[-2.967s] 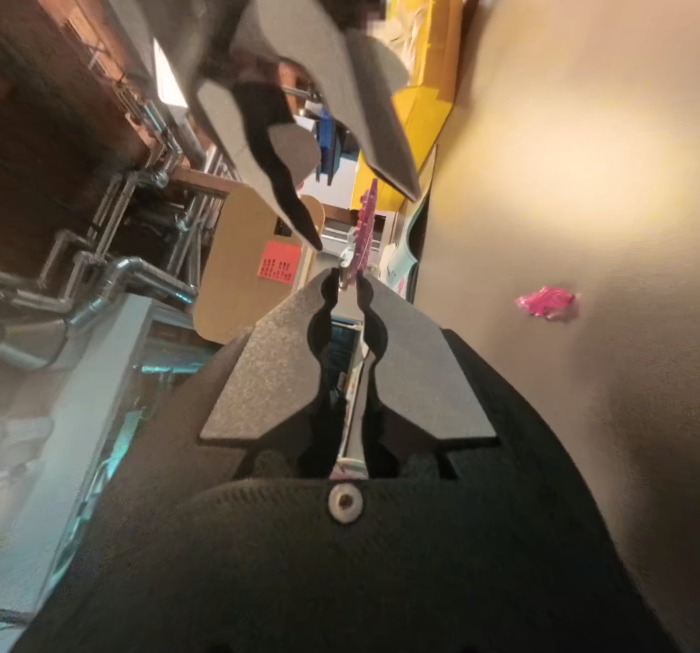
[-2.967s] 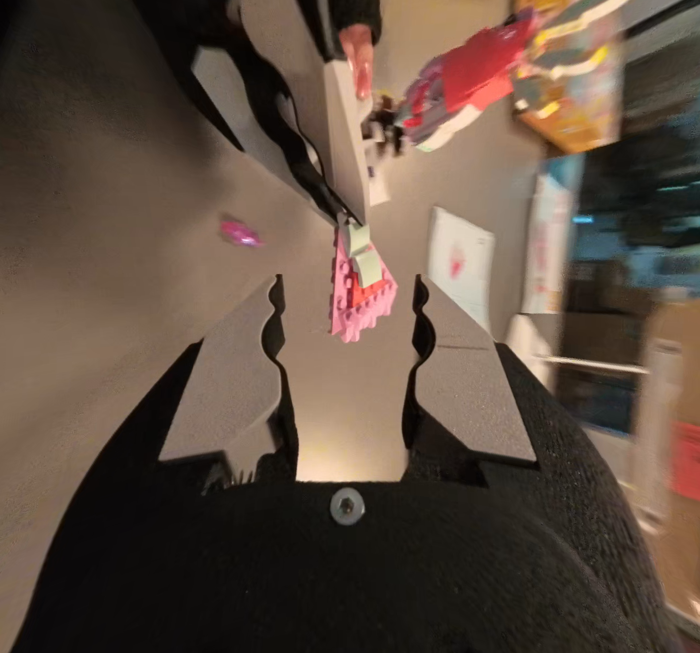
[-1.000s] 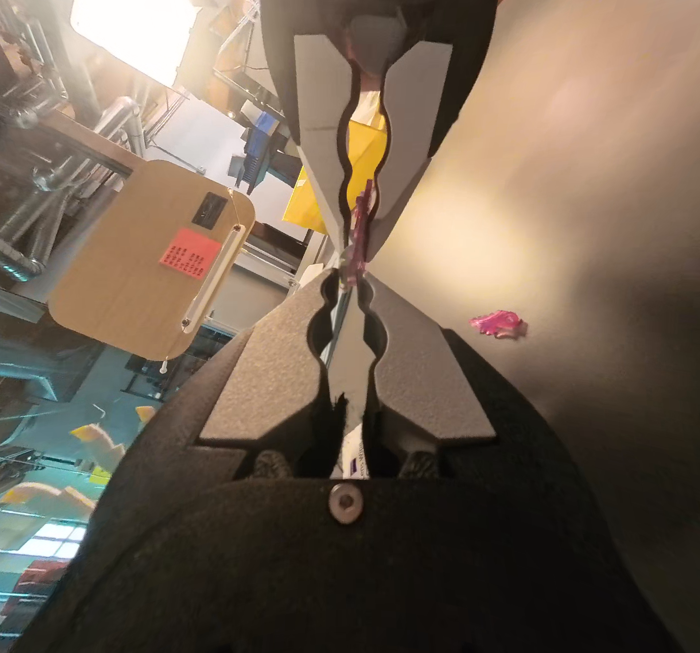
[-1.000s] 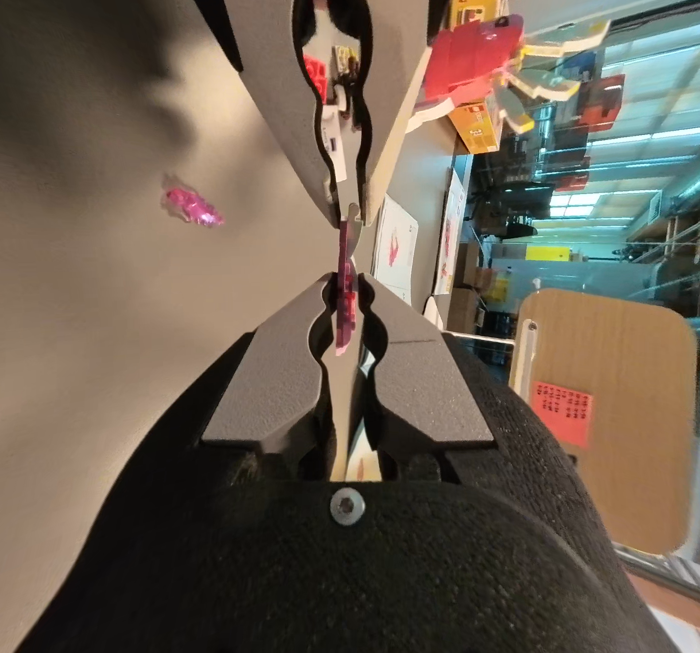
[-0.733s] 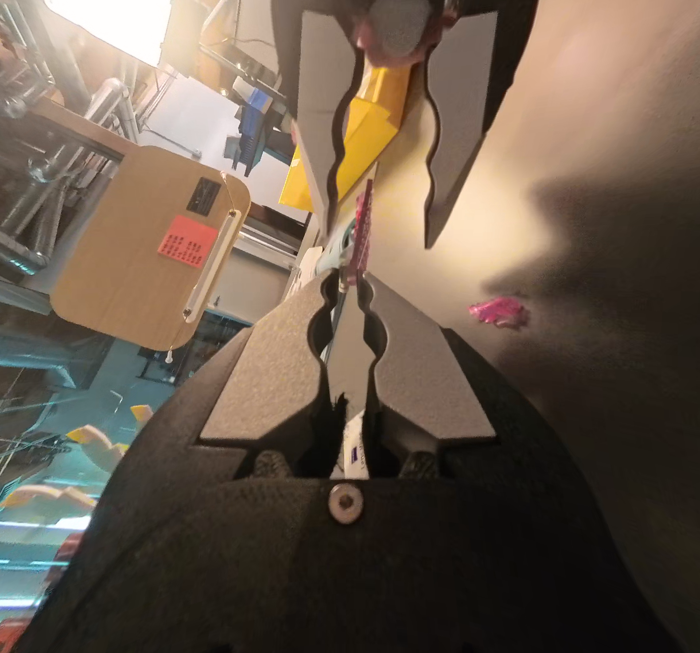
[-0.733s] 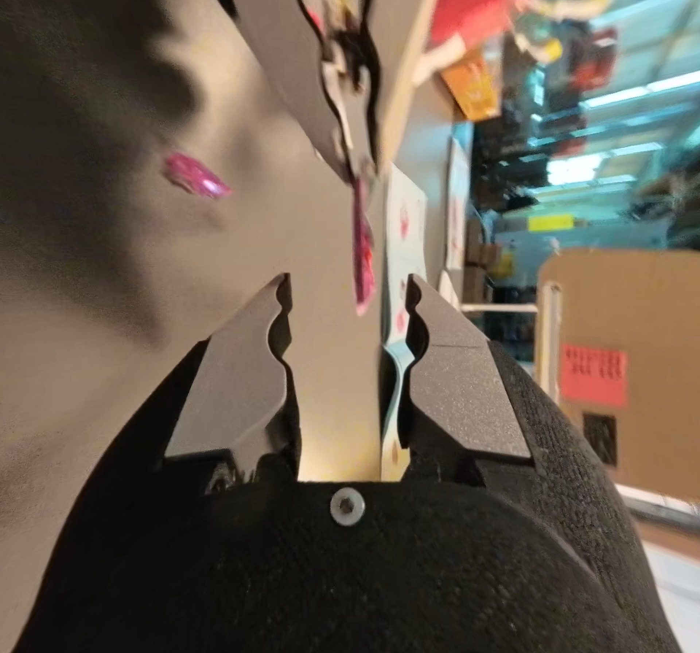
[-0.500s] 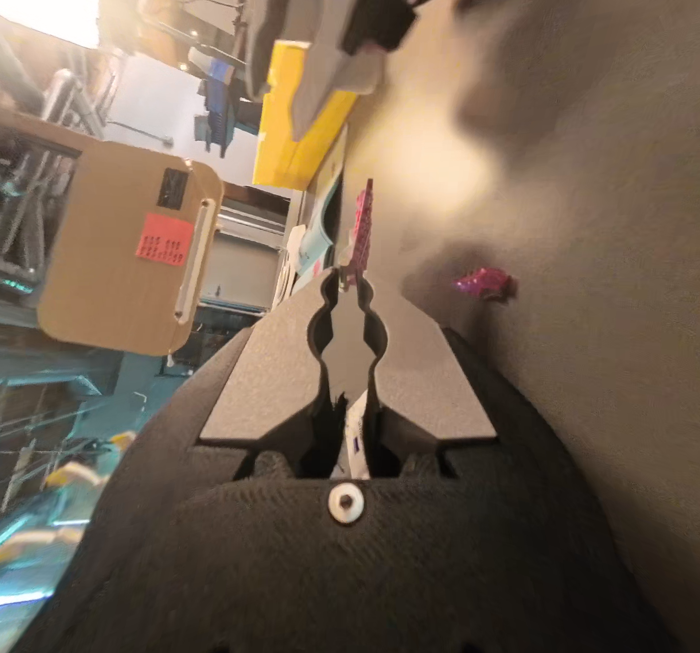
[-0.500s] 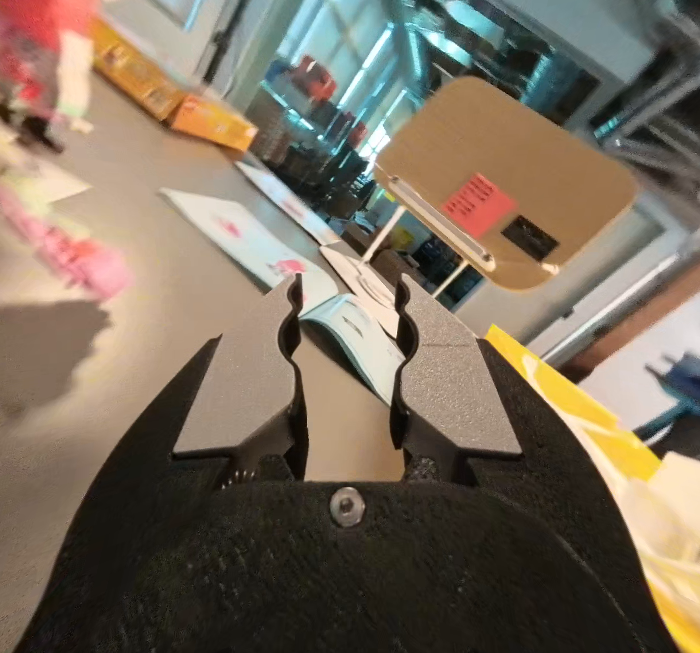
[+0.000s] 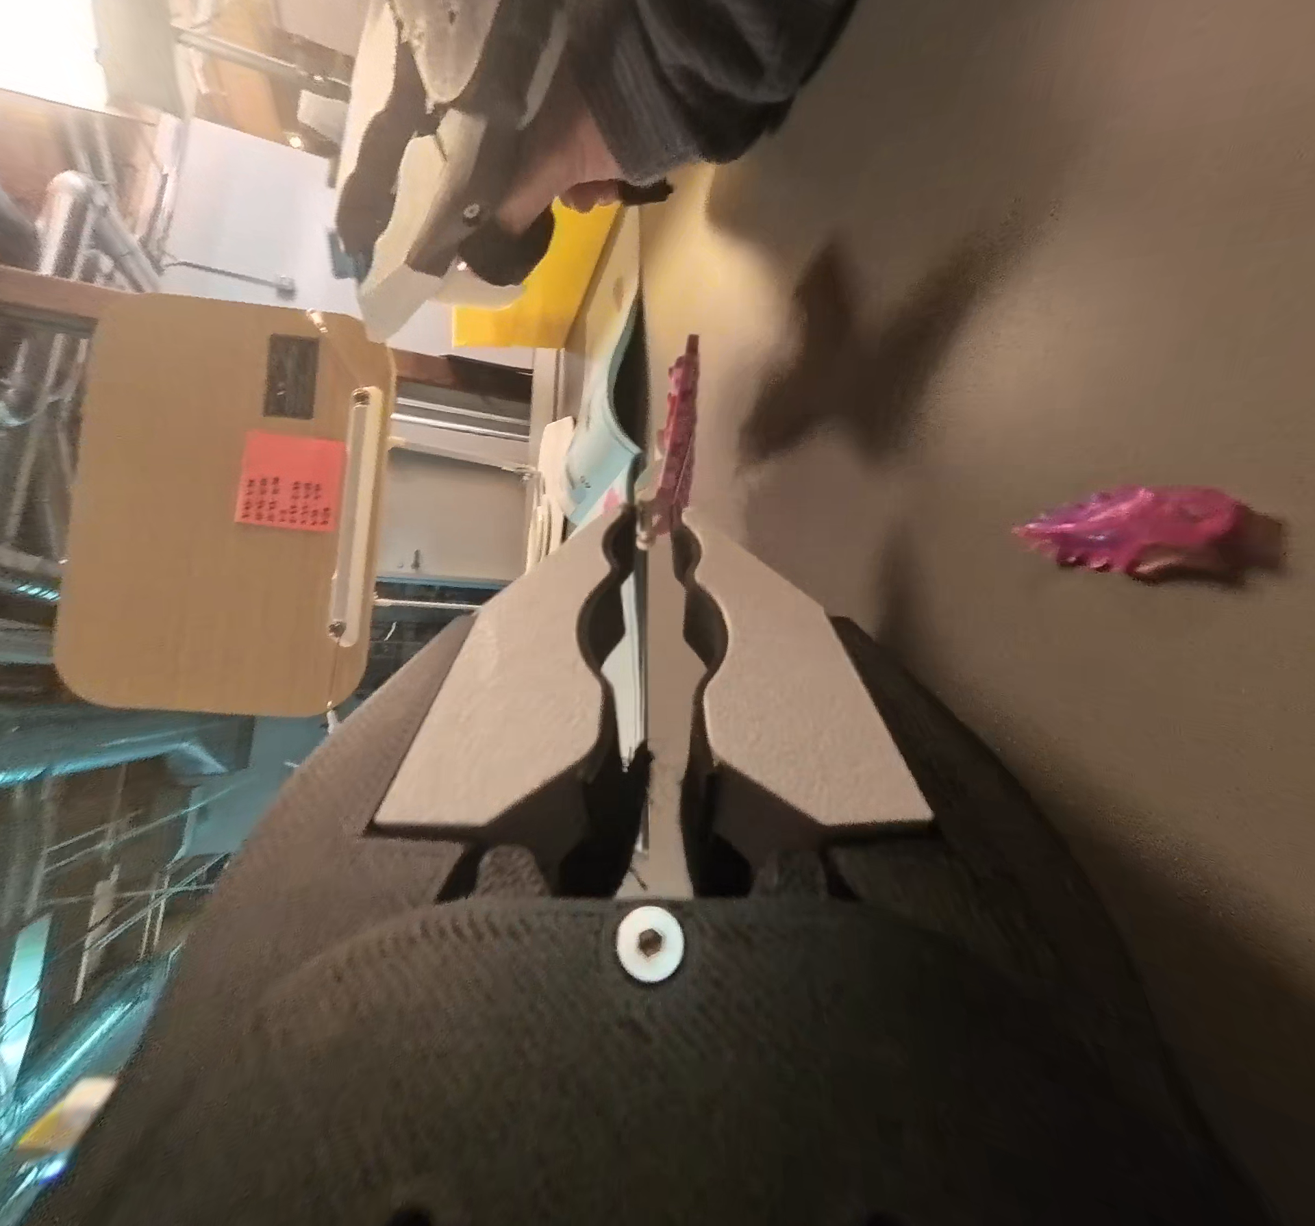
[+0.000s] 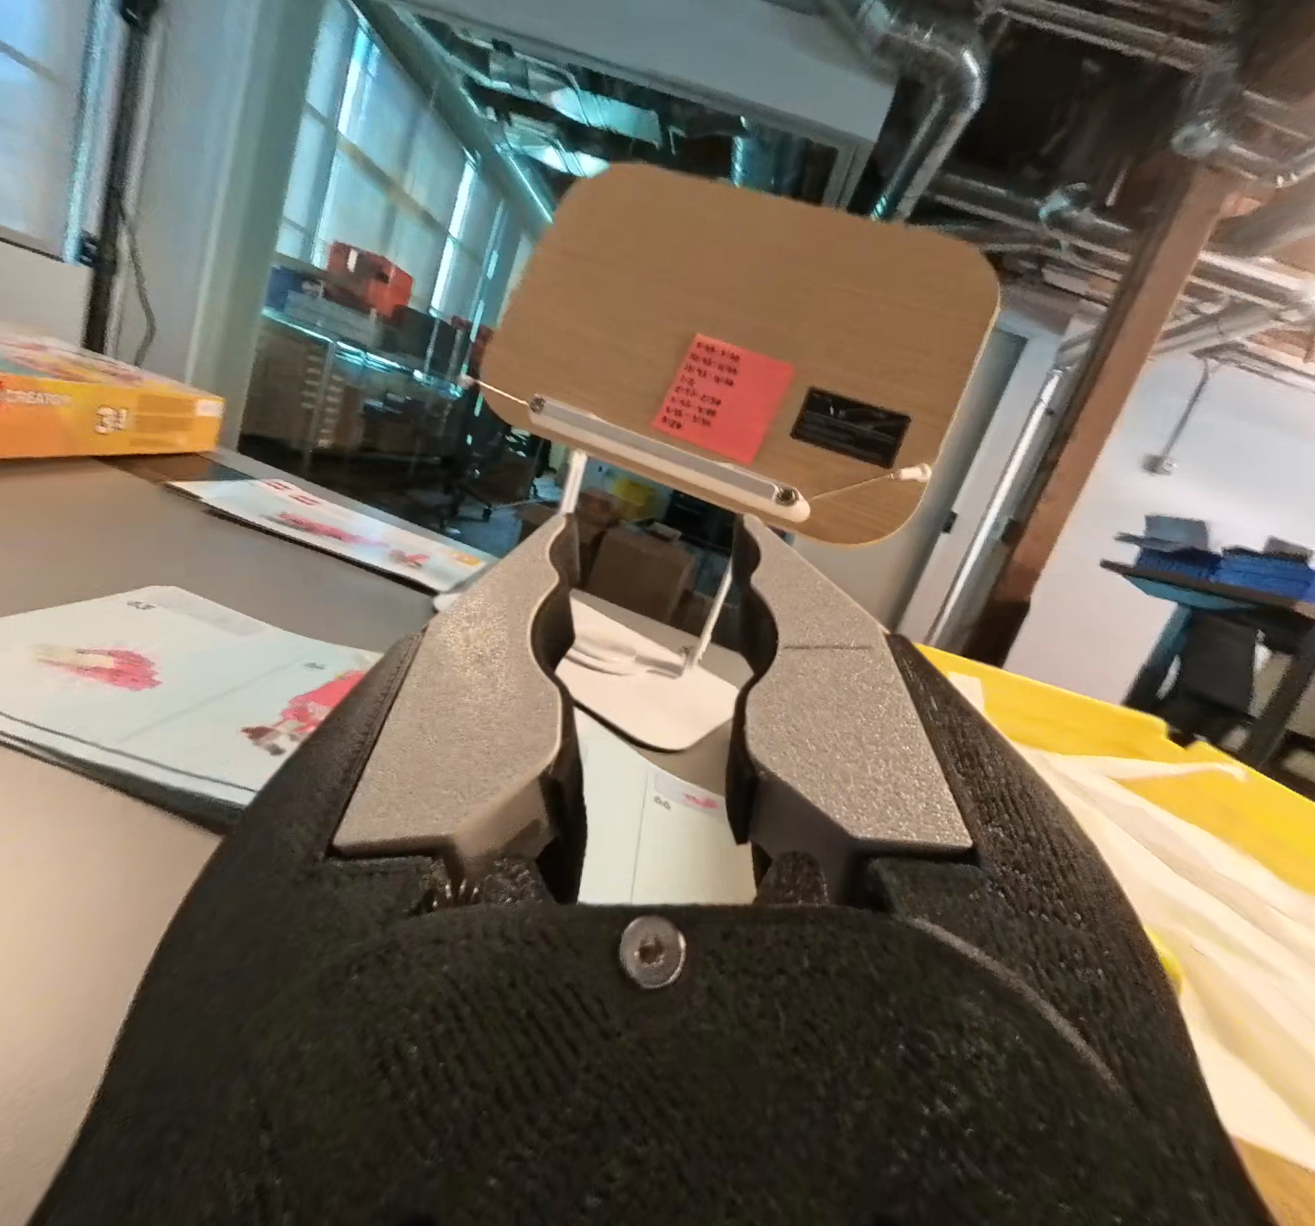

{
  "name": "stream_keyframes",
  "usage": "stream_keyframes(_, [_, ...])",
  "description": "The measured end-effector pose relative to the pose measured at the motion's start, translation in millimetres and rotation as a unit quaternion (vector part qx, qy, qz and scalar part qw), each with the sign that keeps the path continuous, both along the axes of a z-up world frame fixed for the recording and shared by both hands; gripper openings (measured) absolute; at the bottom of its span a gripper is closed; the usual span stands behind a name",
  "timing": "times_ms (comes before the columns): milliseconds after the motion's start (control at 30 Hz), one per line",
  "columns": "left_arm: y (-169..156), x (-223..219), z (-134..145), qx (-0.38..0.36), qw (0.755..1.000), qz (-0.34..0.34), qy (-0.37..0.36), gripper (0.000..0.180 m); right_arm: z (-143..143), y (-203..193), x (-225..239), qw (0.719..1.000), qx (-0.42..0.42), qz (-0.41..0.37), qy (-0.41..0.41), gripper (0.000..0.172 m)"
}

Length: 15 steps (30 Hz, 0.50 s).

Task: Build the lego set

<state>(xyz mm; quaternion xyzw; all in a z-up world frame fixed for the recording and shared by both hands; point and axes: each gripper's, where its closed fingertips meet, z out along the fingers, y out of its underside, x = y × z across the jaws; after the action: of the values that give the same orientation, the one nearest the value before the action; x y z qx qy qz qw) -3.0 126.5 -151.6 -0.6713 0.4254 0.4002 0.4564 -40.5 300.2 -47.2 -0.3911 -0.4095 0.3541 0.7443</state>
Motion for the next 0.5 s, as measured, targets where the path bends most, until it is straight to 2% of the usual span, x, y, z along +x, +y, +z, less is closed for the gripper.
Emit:
stream_keyframes(133, [-6, 1, 3, 0.025, 1.0, 0.007, 0.004, 0.009, 5, -19, 4, 0.998, 0.024, 0.06, 0.009, 0.04])
stream_keyframes(200, [-7, -4, 5, 0.031, 0.999, 0.019, 0.009, 0.009, 7, -39, 3, 0.991, 0.021, 0.136, 0.002, 0.042])
stream_keyframes(300, [-8, -19, 18, 0.06, 0.997, 0.046, -0.011, 0.009, 8, -106, 10, 0.943, 0.031, 0.327, -0.053, 0.058])
stream_keyframes(333, [-10, -23, 22, 0.067, 0.996, 0.054, -0.017, 0.009, 2, -126, 13, 0.929, 0.063, 0.355, -0.086, 0.065])
stream_keyframes(433, [-14, -38, 26, 0.078, 0.994, 0.082, -0.006, 0.009, -36, -160, 6, 0.904, 0.229, 0.318, -0.173, 0.071])
stream_keyframes(500, [-15, -39, 27, 0.081, 0.993, 0.082, 0.005, 0.009, -65, -175, 0, 0.879, 0.277, 0.314, -0.229, 0.072])
